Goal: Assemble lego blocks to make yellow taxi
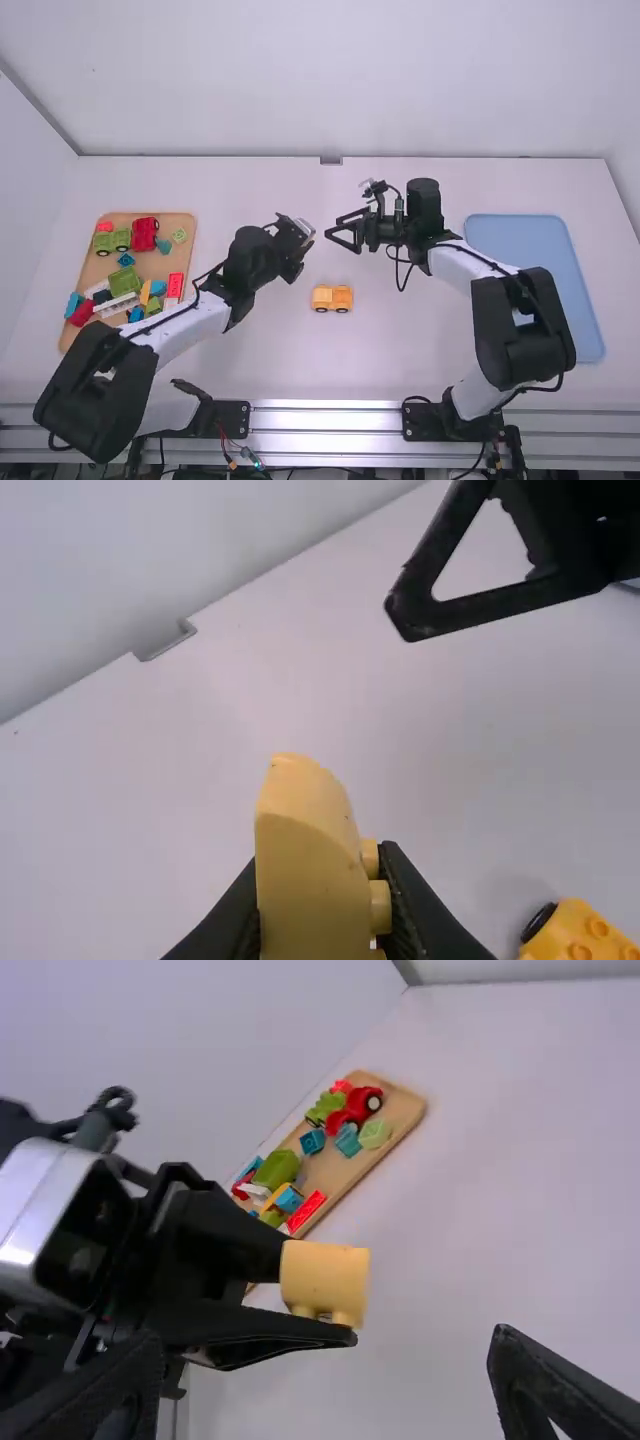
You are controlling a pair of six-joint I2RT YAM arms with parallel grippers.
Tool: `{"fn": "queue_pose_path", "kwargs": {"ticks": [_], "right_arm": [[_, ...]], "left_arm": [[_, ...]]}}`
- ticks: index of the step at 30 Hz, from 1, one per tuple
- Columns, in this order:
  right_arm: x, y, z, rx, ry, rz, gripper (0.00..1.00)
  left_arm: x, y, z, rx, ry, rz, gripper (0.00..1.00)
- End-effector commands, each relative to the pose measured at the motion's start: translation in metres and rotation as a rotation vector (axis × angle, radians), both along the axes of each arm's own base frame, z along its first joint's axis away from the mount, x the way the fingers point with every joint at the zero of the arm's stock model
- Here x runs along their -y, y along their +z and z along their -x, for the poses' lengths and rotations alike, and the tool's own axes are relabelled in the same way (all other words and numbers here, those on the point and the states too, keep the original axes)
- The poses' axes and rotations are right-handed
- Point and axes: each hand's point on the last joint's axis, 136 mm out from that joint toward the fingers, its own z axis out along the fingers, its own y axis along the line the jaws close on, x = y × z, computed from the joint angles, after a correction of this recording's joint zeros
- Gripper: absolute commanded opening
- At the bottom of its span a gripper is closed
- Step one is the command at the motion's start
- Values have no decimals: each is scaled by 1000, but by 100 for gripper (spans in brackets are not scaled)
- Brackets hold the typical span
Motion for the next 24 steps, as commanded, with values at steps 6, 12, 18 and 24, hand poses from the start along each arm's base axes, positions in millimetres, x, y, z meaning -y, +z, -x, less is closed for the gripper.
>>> {"fn": "queue_pose_path", "kwargs": {"ticks": [6,12,18,24], "right_arm": [[-10,-17,-2,-27,-31,54,79],[-17,-34,-3,-58,-88,136,73],[-29,-36,7,-31,-52,146,68],[-32,-36,10,-31,-42,147,56]], "left_arm": [[8,-8,-2,47,-10,-3,2],[19,-19,0,3,-22,14,2],[24,-14,-3,21,-24,49,2],[27,-14,-2,15,-24,65,2]]}}
